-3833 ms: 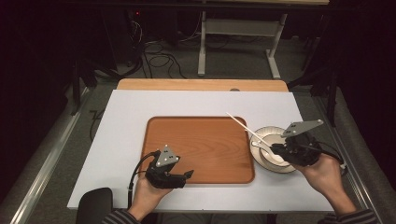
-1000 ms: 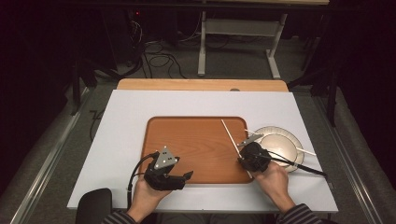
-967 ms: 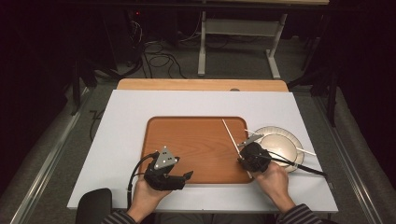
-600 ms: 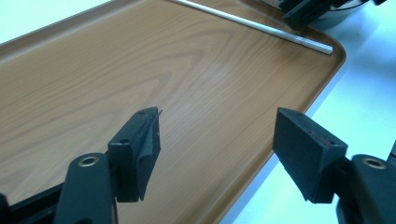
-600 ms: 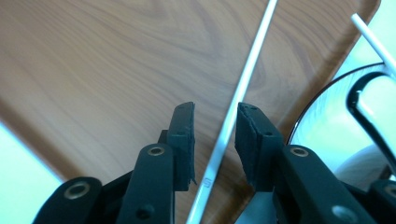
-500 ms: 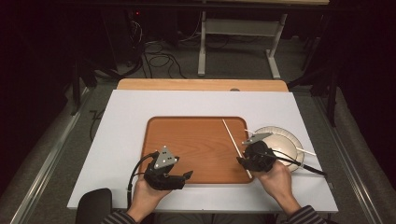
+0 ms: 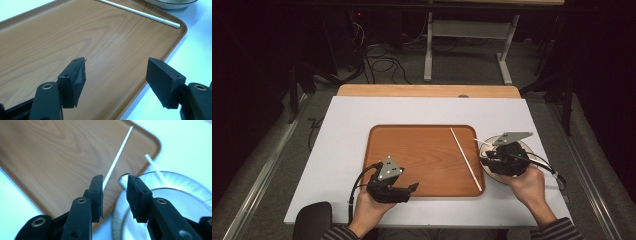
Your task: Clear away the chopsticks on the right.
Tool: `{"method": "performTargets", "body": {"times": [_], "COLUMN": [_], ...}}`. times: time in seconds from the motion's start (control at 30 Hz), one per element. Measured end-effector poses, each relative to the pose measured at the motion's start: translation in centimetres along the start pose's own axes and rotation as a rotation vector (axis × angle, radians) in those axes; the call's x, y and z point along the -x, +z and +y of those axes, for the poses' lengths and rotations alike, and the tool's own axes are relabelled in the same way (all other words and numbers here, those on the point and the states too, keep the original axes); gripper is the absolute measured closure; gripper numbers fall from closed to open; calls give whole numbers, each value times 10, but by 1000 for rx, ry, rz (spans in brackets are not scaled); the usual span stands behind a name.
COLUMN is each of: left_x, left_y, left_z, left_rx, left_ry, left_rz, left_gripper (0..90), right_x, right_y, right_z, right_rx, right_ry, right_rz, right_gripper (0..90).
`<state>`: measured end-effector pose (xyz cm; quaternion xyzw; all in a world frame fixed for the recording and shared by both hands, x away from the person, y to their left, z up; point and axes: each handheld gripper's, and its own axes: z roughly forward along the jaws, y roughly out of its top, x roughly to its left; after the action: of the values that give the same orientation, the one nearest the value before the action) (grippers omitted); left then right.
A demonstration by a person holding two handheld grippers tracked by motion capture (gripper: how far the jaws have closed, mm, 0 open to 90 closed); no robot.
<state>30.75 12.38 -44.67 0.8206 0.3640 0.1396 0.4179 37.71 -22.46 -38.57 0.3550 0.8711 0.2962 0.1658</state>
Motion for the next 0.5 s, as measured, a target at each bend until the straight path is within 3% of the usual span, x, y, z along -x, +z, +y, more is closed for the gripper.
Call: {"method": "performTargets", "body": {"times": [0.17, 0.4, 0.5], "left_x": [0, 0, 0], "left_y": [-1, 0, 0], "left_z": [0, 0, 0], "left_rx": [2, -2, 1], "left_ry": [0, -3, -3], "left_rz": [0, 1, 2], "left_gripper": [324, 324, 324], "right_x": [21, 46, 57], "right_y": [-14, -30, -34], "right_z": [2, 1, -2], "right_rx": [18, -18, -20], "right_ry": [25, 15, 27], "right_rz": [-1, -80, -91], "right_gripper": [700, 729, 735]}}
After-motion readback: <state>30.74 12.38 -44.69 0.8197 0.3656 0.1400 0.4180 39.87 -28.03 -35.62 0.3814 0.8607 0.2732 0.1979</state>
